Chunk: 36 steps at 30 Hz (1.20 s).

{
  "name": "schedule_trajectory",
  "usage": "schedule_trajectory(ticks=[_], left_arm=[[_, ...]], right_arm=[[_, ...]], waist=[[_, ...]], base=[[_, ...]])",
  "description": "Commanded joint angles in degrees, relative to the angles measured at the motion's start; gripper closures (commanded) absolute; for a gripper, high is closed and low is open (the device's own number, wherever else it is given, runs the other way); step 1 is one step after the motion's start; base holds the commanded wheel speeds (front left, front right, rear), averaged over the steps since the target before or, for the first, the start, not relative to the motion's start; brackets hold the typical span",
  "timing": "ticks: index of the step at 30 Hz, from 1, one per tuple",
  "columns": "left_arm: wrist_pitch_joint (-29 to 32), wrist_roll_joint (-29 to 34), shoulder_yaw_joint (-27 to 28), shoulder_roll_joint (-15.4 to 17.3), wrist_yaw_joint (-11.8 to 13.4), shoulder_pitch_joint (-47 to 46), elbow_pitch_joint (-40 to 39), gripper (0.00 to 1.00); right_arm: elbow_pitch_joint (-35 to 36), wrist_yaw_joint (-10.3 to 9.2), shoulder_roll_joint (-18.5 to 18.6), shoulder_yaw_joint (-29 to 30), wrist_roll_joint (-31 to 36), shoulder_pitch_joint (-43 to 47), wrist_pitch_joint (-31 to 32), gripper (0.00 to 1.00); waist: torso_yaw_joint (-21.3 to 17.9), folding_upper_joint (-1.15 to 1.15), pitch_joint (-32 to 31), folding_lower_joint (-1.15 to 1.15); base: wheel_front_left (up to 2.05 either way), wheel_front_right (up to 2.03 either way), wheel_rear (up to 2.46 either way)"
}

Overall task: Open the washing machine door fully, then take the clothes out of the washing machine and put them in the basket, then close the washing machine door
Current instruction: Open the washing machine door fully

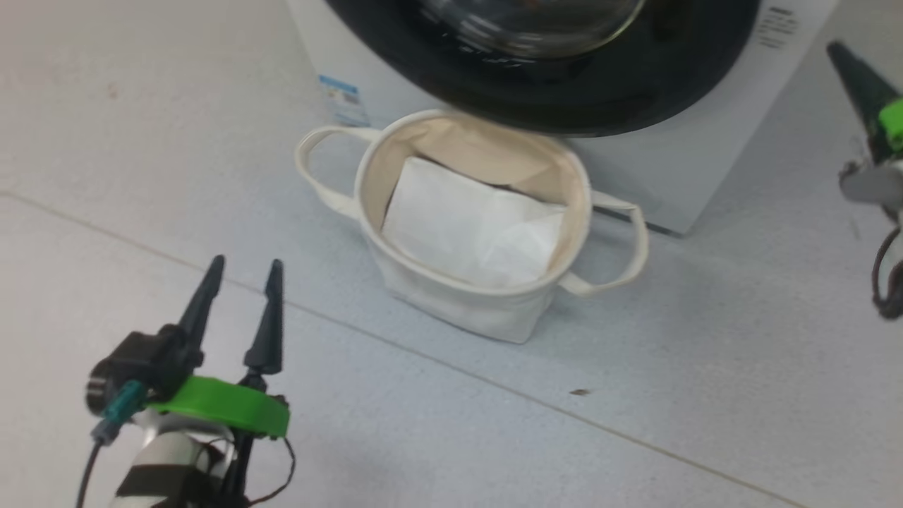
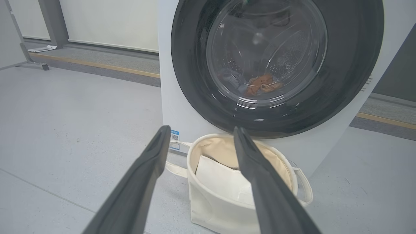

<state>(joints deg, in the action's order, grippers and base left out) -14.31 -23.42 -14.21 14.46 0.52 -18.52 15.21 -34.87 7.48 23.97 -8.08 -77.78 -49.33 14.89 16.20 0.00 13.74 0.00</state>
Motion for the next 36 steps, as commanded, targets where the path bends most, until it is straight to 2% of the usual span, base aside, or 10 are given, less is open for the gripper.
schedule_trajectory(ticks=[1,7,14,23,28,36], left_arm=[[-0.68,0.98,2.39,0.44,-0.68,-2.41,-1.19,0.00],[-0.68,3.89,3.52,-3.48,-3.32,-3.01,-0.20,0.00],[-0.68,6.50,5.85,-6.42,-5.27,-3.25,-0.17,0.00],[-0.69,8.77,7.90,-9.39,-6.98,-4.00,0.03,0.00],[-0.69,9.54,8.50,-10.09,-7.46,-4.06,0.73,0.00],[-0.69,10.43,9.65,-10.34,-7.79,-3.06,2.05,0.00]], right_arm=[[0.89,0.01,1.16,-0.46,-0.67,-3.43,0.77,1.00],[-3.13,0.01,3.36,-0.61,-0.91,-9.80,1.36,1.00],[-6.90,0.01,5.30,-1.19,-0.34,-15.14,0.67,1.00],[-12.11,0.01,4.37,-3.04,-0.10,-21.66,0.26,1.00],[-10.76,0.01,2.98,-4.77,-2.19,-20.24,3.46,1.00],[-4.45,0.01,1.91,-7.11,-6.04,-13.24,8.71,1.00]], waist=[[2.42,0.00,2.13,0.00],[5.62,0.00,3.81,0.00],[7.37,0.00,6.51,0.00],[8.72,0.00,10.08,0.00],[8.92,0.00,9.01,0.00],[8.22,0.00,5.55,0.00]], base=[[0.00,0.00,0.00],[0.00,0.00,0.00],[0.00,0.00,0.00],[0.00,0.00,0.00],[0.00,0.00,0.00],[0.00,0.00,0.00]])
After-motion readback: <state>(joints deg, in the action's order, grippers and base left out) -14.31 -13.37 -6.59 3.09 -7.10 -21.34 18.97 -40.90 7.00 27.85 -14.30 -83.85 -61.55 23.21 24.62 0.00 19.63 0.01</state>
